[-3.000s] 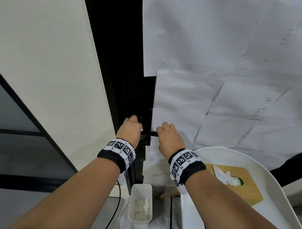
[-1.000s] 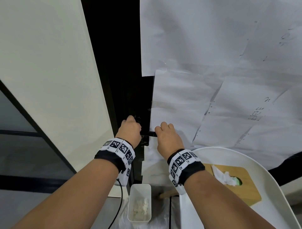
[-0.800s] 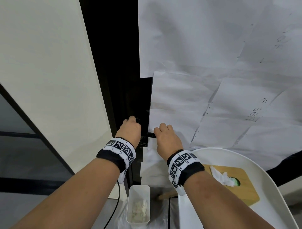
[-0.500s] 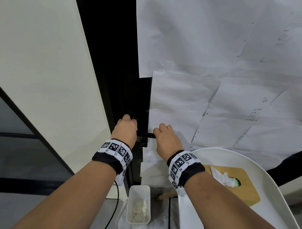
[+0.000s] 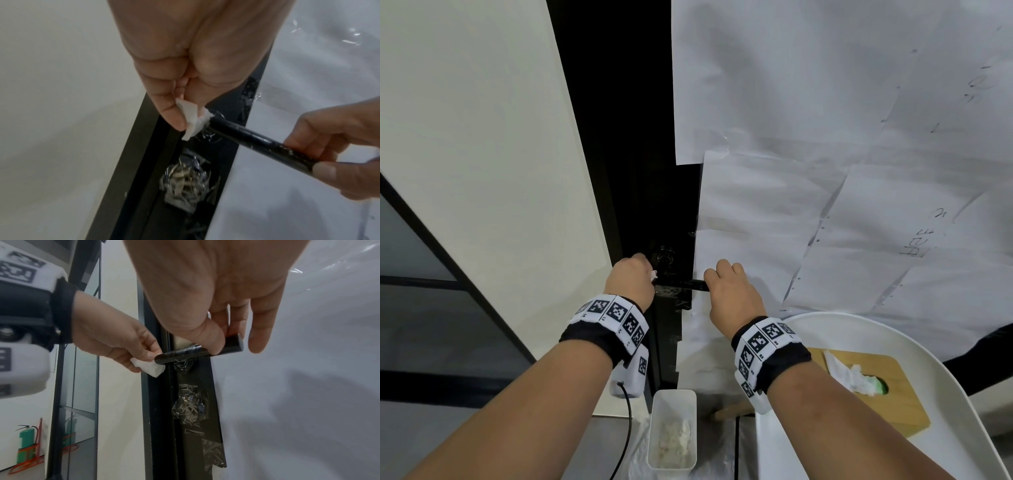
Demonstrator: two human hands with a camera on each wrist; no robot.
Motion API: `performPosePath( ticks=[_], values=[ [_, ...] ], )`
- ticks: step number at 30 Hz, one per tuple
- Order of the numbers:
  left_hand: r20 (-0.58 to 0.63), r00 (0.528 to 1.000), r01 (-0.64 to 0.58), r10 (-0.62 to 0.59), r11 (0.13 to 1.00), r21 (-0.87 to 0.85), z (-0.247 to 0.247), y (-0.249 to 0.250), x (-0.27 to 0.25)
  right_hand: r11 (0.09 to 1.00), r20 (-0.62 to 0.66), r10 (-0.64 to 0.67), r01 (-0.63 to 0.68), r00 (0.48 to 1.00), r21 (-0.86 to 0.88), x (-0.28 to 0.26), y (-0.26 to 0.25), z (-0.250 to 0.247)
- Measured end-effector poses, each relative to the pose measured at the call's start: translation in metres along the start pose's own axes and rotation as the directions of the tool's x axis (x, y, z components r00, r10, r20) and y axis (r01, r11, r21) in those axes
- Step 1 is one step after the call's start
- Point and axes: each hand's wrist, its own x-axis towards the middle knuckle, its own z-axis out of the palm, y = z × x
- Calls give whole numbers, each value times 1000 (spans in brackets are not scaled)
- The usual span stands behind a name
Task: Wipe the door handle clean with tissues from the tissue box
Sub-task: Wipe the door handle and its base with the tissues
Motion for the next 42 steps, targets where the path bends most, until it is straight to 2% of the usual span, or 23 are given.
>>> performPosePath(
  ticks=[2,4,6,9,10,11,14,16,18,19,21,23,25,28,34,40,42],
  values=[
    [-27,996,79,-86,976,-205,9,-6,-4,1000,3,-1,1,1000,0,0,0,0],
    [18,984,167,-175,896,-411,21,-10,-10,1000,10,2,-2,1000,2,0,0,0],
    [126,957,280,-261,724,-631,31,-9,-15,1000,11,5,-5,1000,0,0,0,-1],
    [335,878,441,-343,304,-844,34,4,-21,1000,3,3,-3,1000,0,-1,-1,0],
    [370,860,460,-352,220,-860,31,8,-23,1000,3,1,-1,1000,1,-1,-1,0],
    [391,850,476,-353,198,-857,29,9,-24,1000,3,-1,1,1000,2,-1,0,1],
    [379,834,515,-402,318,-796,23,6,-25,1000,3,2,-2,1000,4,-1,0,0],
    [287,834,484,-472,375,-790,21,2,-21,1000,1,3,-3,1000,5,-1,0,0],
    [141,838,441,-527,502,-744,14,3,-18,1000,5,2,-2,1000,8,-1,-1,0],
    [46,865,387,-499,606,-696,11,4,-16,1000,8,2,-2,1000,8,-1,-1,0],
    [-103,939,194,-328,752,-631,8,8,-16,1000,14,5,-5,1000,5,-1,-1,0],
    [-141,971,84,-191,831,-549,7,12,-15,1000,15,7,-7,1000,-2,-1,-1,0],
    [-146,982,41,-116,897,-440,8,14,-12,1000,11,9,-9,1000,-1,-1,-1,0],
    [-141,988,6,-59,937,-350,5,18,-5,1000,3,8,-8,1000,2,-1,-1,0],
    [-32,999,1,-8,976,-218,-6,16,-2,1000,-1,10,-10,1000,6,0,-2,2],
    [-66,997,20,-39,963,-269,-4,15,-2,1000,2,21,-21,1000,-1,1,-3,2],
    [-32,999,22,-31,968,-248,-5,15,-5,1000,0,25,-25,1000,-3,1,-3,2]
  ],
)
